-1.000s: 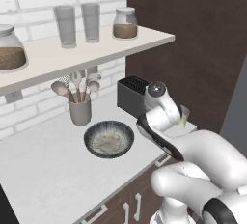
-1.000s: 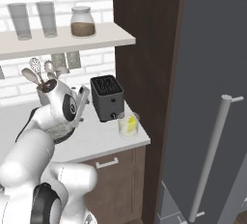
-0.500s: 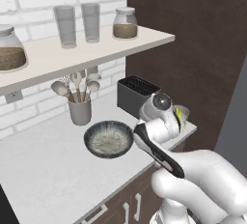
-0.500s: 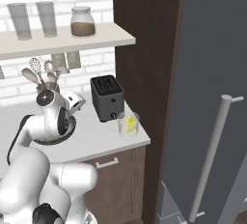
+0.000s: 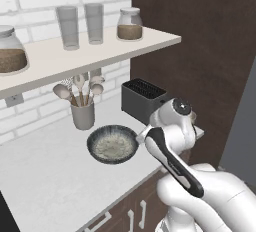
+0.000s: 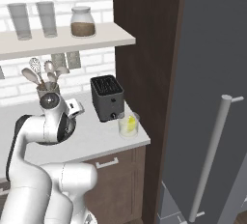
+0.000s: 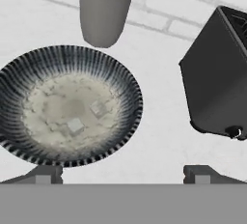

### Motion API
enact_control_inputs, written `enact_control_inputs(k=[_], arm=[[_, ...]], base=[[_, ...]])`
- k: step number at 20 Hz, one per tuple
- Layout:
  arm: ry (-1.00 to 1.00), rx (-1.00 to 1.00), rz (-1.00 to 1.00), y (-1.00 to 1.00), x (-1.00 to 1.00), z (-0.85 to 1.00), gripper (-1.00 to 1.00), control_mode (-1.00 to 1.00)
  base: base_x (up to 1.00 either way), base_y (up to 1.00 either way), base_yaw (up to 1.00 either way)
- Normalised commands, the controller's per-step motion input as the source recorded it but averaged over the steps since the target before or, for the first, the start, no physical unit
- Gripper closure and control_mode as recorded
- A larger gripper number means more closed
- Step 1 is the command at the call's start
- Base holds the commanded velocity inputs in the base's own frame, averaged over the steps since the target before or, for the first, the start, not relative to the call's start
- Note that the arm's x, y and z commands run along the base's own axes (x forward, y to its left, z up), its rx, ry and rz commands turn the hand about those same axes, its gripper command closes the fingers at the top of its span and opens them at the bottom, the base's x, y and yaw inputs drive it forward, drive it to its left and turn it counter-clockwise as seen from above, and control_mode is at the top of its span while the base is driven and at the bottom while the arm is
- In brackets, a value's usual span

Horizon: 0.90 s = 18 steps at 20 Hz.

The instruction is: Grab a lemon wedge from the fridge and one ice cube from the ice bowl, and put them in the glass of lemonade.

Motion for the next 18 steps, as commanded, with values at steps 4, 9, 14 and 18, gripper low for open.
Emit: enact_control_inputs(k=[4,9,14,18], arm=[[0.42,0.04,-0.09,0.17,-0.4,0.0,-1.0,-1.0],[0.38,0.0,-0.13,0.26,-0.18,0.07,-1.0,-1.0],[0.08,0.0,-0.03,0.08,0.0,0.01,-1.0,-1.0],[0.0,-0.02,0.01,0.0,-0.01,0.0,-1.0,-1.0]], base=[[0.0,0.0,0.0],[0.0,0.0,0.0],[0.0,0.0,0.0],[0.0,0.0,0.0]])
